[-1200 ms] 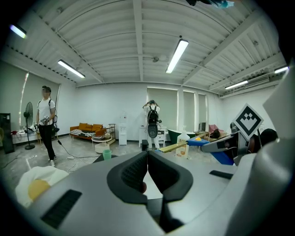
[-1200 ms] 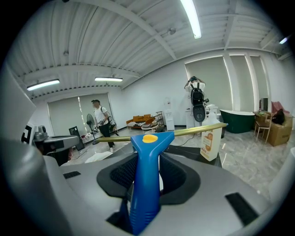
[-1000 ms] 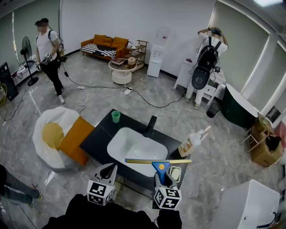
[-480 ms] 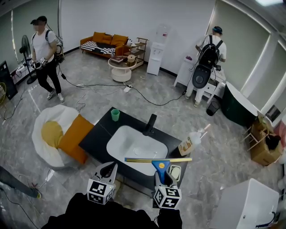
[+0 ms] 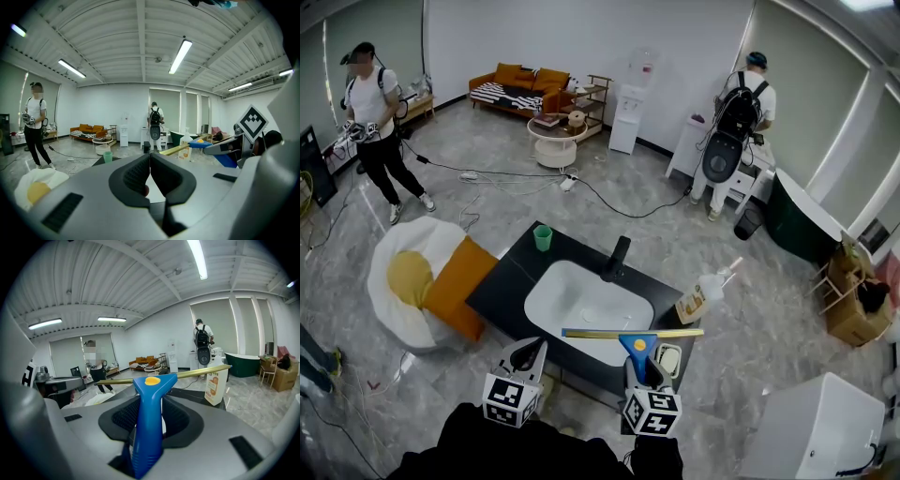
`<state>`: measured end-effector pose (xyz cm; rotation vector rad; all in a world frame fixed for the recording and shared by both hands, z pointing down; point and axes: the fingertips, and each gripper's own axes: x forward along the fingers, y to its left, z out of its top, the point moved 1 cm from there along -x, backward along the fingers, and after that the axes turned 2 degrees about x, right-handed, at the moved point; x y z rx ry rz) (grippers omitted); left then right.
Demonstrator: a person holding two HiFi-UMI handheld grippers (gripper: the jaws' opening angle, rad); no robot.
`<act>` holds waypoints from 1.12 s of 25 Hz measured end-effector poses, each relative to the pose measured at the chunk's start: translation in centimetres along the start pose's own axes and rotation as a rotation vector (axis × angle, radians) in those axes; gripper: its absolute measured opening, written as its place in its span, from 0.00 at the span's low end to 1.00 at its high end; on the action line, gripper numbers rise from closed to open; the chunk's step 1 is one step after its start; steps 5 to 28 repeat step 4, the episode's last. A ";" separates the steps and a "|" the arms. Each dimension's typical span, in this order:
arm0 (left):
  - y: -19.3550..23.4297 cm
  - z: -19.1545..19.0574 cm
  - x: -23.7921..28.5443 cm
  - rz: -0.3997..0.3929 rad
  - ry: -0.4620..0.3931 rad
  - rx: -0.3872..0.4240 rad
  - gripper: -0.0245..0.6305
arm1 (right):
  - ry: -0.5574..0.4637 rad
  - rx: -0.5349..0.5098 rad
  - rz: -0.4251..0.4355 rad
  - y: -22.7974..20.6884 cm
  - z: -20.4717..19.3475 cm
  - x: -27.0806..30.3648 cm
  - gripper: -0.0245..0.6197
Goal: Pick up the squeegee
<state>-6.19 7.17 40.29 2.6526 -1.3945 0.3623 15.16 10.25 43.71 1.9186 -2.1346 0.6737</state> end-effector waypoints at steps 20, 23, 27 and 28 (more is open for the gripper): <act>0.0 -0.4 0.1 -0.001 0.001 0.000 0.07 | -0.001 0.000 0.000 -0.1 -0.3 0.1 0.28; 0.0 -0.4 0.1 -0.001 0.001 0.000 0.07 | -0.001 0.000 0.000 -0.1 -0.3 0.1 0.28; 0.0 -0.4 0.1 -0.001 0.001 0.000 0.07 | -0.001 0.000 0.000 -0.1 -0.3 0.1 0.28; 0.0 -0.4 0.1 -0.001 0.001 0.000 0.07 | -0.001 0.000 0.000 -0.1 -0.3 0.1 0.28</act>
